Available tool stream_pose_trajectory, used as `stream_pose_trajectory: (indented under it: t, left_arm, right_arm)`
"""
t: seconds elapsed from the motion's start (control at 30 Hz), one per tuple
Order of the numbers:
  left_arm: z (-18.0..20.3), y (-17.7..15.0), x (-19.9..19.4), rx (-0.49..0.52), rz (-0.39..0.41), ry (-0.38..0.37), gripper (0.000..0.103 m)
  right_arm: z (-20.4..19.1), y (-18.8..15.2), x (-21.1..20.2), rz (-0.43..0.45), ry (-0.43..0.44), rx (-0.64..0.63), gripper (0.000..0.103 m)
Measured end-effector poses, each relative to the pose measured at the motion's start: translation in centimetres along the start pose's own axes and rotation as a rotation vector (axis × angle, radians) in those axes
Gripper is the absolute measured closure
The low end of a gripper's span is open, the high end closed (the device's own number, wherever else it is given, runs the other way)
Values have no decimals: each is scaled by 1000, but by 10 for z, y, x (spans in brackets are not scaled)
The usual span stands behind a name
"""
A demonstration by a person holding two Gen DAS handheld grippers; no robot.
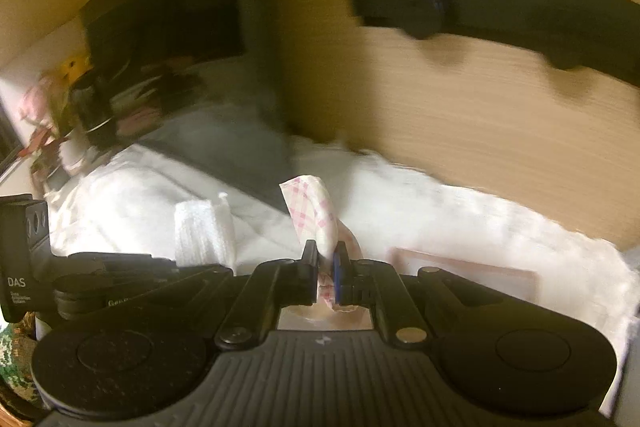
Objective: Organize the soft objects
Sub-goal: 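Carry tissue and checked cloth over the pink box and open both tools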
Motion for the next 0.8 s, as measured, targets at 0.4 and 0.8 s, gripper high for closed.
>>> stream_pose_trajectory:
  t: [0.4, 0.8]
  left_arm:
    - [55, -19, 165, -42, -234, -171, 87]
    - [52, -49, 224, 139, -378, -18, 77]
  right_arm:
    - [105, -40, 17, 17, -115, 113, 95]
    - [130, -67, 68, -49, -80, 167, 95]
Point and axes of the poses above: each gripper's, at about its wrist camera, not at the fingertips, and x roughly the way its jaws point, z to its right, y to its top, the point moved 3 cm from there along x, roughly the way its jaws point, and after that the axes turned 11 degrees about -y, right-handed, at the moved point
